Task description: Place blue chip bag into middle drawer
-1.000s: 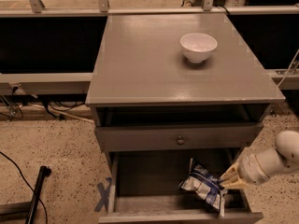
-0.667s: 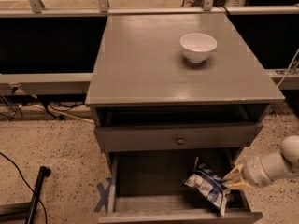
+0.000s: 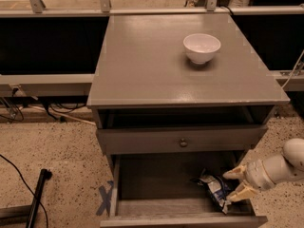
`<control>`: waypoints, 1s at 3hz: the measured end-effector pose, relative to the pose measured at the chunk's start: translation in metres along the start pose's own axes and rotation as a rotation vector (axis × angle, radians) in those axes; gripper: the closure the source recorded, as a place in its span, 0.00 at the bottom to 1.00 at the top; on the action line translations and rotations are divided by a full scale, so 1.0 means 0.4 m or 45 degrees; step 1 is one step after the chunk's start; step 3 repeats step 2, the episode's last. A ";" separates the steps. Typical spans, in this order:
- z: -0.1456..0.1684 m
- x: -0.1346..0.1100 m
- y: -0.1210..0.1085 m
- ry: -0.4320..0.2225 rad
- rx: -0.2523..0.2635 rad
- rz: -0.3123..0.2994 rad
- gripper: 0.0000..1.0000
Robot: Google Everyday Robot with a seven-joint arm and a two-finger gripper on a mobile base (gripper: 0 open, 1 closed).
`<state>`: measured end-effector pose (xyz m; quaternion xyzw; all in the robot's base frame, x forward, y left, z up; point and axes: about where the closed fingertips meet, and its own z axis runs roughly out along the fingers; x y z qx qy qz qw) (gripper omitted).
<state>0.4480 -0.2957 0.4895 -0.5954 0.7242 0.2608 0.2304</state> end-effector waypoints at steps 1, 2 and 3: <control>-0.009 -0.010 0.009 0.002 -0.008 -0.041 0.00; -0.076 -0.022 0.029 -0.004 0.077 -0.110 0.00; -0.076 -0.022 0.029 -0.004 0.077 -0.110 0.00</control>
Offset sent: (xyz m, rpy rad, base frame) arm -0.0230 -0.0409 0.0695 -0.0306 -0.2275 0.0006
